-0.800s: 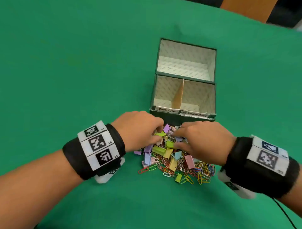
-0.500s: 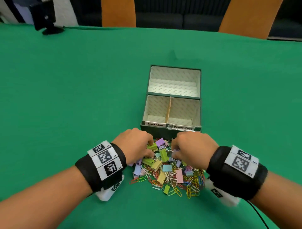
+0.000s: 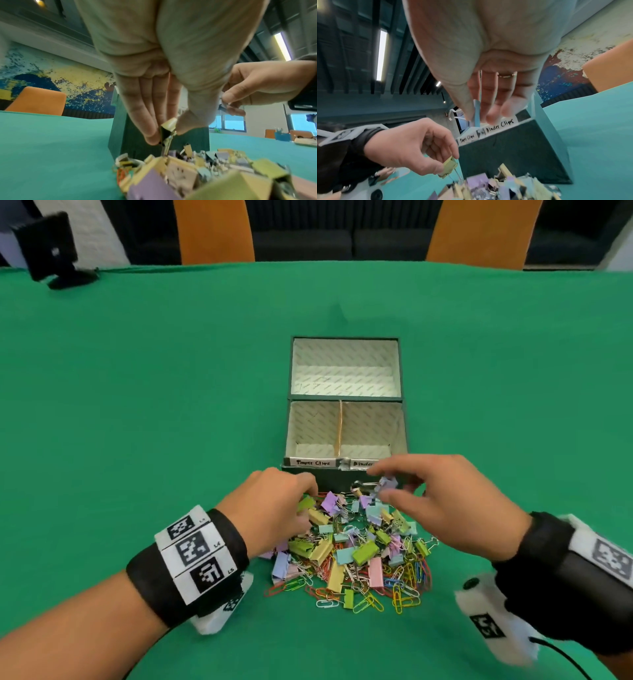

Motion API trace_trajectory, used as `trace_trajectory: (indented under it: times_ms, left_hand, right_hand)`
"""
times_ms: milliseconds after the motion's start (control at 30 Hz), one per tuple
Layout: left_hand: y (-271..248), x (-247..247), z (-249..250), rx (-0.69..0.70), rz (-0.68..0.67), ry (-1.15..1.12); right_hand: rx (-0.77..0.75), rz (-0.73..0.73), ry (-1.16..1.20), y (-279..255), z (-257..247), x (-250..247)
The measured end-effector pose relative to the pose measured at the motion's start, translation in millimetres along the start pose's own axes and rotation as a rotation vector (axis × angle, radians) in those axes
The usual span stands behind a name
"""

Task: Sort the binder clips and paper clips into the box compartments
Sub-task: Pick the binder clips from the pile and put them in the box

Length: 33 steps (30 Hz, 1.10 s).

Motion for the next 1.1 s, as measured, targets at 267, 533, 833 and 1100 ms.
trace_trajectory:
  times_ms: [267, 533, 833, 1100]
  left_hand:
    - [-20.8, -29.0, -6.4, 0.095, 0.179, -0.434]
    - [-8.1, -58.5, 13.1, 0.242, 0.306, -0.627]
    - [24.6, -78.3, 41.5, 0.224, 0.474, -0.527]
    - [48.6, -74.5, 62.2, 0.147, 0.369, -0.246]
  right_hand:
    - [-0.009, 0.068, 0.156, -4.7, 9.9, -2.6]
    - [0.008, 0.383, 0.12, 19.7, 12.8, -55.6]
    - [0.17, 0.257, -0.134, 23.2, 26.5, -47.1]
    - [0.085, 0.247, -0.055, -10.8, 21.6, -39.7]
Point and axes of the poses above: each hand's wrist, its own y-axis towards the middle knuckle, its own x-axis out of the palm, z = x × y, the point moved 5 cm from there along y, towards the middle knuckle, and after that the axes turned 15 degrees about -z, right-handed, at the moved point
